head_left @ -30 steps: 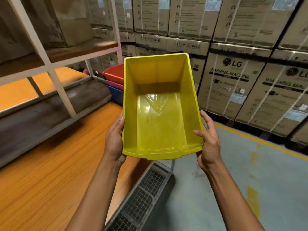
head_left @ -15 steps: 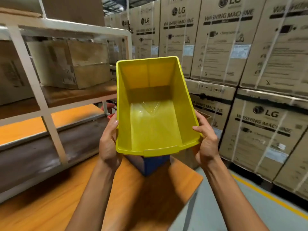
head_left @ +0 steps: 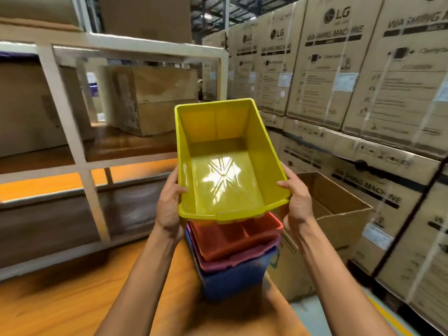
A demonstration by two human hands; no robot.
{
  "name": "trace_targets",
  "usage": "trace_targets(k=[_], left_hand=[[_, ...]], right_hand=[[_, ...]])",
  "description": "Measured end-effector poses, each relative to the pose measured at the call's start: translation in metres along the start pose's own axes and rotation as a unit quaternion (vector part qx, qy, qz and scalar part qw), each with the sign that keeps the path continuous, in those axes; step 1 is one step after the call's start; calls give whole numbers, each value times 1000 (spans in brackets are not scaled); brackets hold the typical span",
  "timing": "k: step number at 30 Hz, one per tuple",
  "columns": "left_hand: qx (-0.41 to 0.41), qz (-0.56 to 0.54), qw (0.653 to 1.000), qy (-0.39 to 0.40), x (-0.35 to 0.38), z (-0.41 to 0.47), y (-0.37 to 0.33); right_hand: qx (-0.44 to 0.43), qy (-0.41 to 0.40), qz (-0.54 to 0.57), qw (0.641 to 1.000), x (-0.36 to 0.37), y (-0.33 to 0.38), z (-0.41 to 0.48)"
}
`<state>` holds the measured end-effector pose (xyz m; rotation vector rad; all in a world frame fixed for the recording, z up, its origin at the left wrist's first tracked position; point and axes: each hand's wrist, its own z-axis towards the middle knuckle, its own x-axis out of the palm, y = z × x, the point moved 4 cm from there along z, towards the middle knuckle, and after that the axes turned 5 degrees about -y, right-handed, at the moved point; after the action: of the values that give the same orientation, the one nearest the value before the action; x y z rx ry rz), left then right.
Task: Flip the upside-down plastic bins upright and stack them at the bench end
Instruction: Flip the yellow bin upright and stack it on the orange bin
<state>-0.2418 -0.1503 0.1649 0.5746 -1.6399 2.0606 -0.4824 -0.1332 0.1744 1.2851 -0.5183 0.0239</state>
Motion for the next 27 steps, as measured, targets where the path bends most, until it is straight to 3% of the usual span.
trace_targets(k=[10,16,18,20,22,25,27], left_hand=[[-46,46,986,-154,-10,-11,55],[-54,60,979,-189,-5,-25,67],[-40,87,968,-233,-7,-26,69],[-16,158,939,-306,-12,-28,66],[8,267,899,-347,-11,-31,58],[94,450,844,-278,8,-31,47],[109,579,779,-214,18,-27,53]], right_hand=[[92,79,-71,990,-32,-47,41],[128,68,-131,981,-52,-59,52],[143,79,-145,976,-55,-64,55],[91,85,-219,968,-57,-60,57],[-18,103,-322,941,-54,-47,54],[-156,163,-420,879,-38,-35,49],[-187,212,-501,818,-29,-42,48]])
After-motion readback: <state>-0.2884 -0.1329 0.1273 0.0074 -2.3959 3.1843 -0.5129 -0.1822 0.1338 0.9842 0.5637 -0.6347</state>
